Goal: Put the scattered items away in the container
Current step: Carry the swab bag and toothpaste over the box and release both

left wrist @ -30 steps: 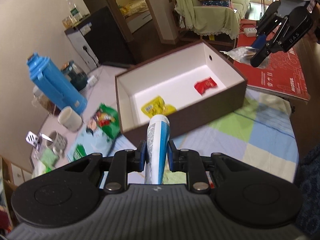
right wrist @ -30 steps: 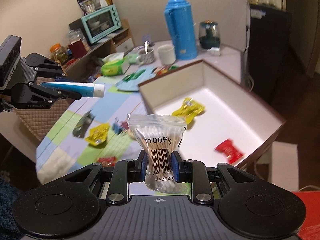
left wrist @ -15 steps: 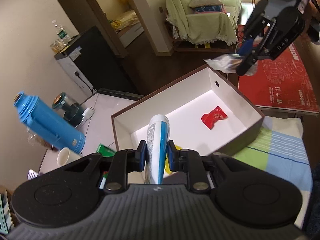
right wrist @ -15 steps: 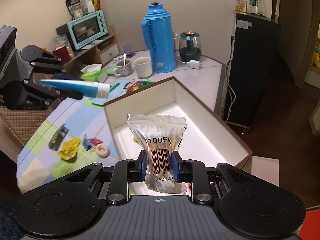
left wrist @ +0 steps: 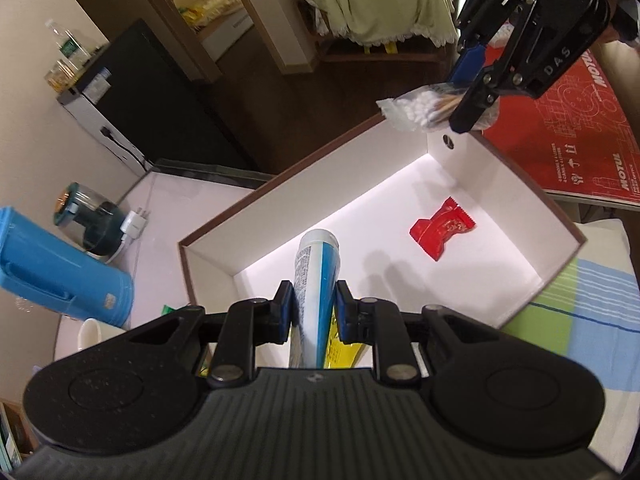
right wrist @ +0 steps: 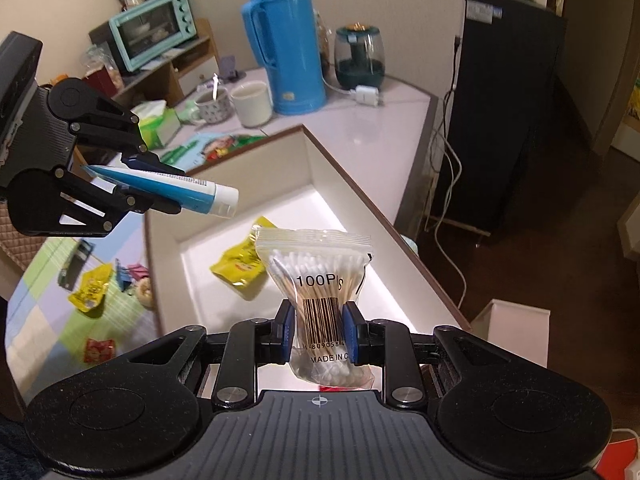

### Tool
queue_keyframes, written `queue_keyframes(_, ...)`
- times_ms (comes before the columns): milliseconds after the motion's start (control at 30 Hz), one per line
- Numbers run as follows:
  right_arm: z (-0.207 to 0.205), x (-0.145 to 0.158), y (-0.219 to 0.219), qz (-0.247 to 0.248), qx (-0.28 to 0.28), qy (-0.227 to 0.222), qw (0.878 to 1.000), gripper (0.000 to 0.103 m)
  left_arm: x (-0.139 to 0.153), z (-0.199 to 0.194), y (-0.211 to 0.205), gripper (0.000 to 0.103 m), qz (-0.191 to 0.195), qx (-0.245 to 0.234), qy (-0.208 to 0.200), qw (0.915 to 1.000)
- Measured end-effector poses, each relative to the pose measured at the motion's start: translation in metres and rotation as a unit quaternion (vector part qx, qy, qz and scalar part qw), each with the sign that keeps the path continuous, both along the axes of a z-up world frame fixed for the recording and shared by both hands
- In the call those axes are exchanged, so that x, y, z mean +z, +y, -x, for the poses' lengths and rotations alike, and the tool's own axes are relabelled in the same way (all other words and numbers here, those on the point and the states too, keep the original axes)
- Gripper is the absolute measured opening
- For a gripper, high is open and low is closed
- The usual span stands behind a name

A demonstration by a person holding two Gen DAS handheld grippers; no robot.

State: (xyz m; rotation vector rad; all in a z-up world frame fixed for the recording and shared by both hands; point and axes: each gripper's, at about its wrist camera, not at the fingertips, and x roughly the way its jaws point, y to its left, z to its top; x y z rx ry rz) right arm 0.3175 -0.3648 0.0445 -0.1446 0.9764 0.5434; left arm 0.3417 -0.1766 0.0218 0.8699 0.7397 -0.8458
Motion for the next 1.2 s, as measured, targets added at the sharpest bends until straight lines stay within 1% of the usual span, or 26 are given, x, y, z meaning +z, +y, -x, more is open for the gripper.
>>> queue_keyframes(133,-0.023,-0.024,0.001,0.005,-0.001,0.022,1.000,0.024,-0.022,-0.016,-0.016,0.018,-0.009,0.000,0.016,0.9998)
queue_keyframes(367,-0.058,-0.068,0.009,0.032,0.006,0.059,0.998,0.025,-0.065,-0.043,-0.042,0.018,-0.028,0.000,0.042,0.9987)
queue_keyframes(633,-0.082,-0.099,0.007,0.057,0.016,0.085,0.995,0.025,-0.110,-0.071,-0.062,0.018,-0.048,0.003,0.058,0.9971)
queue_keyframes(900,-0.086,-0.114,0.008,0.075,0.047,0.097,0.991,0.025,-0.129,-0.081,-0.066,0.018,-0.052,-0.004,0.066,0.9965)
queue_keyframes(1067,-0.083,-0.120,0.014,0.093,0.056,0.095,0.990,0.025,-0.130,-0.086,-0.063,0.018,-0.042,-0.005,0.065,0.9970)
queue_keyframes(1167,-0.082,-0.123,0.016,0.104,0.060,0.092,0.989,0.025,-0.133,-0.086,-0.062,0.021,-0.043,-0.004,0.058,0.9974)
queue_keyframes(1200,-0.082,-0.125,0.018,0.107,0.064,0.092,0.988,0.025,-0.133,-0.087,-0.061,0.028,-0.043,-0.003,0.055,0.9976)
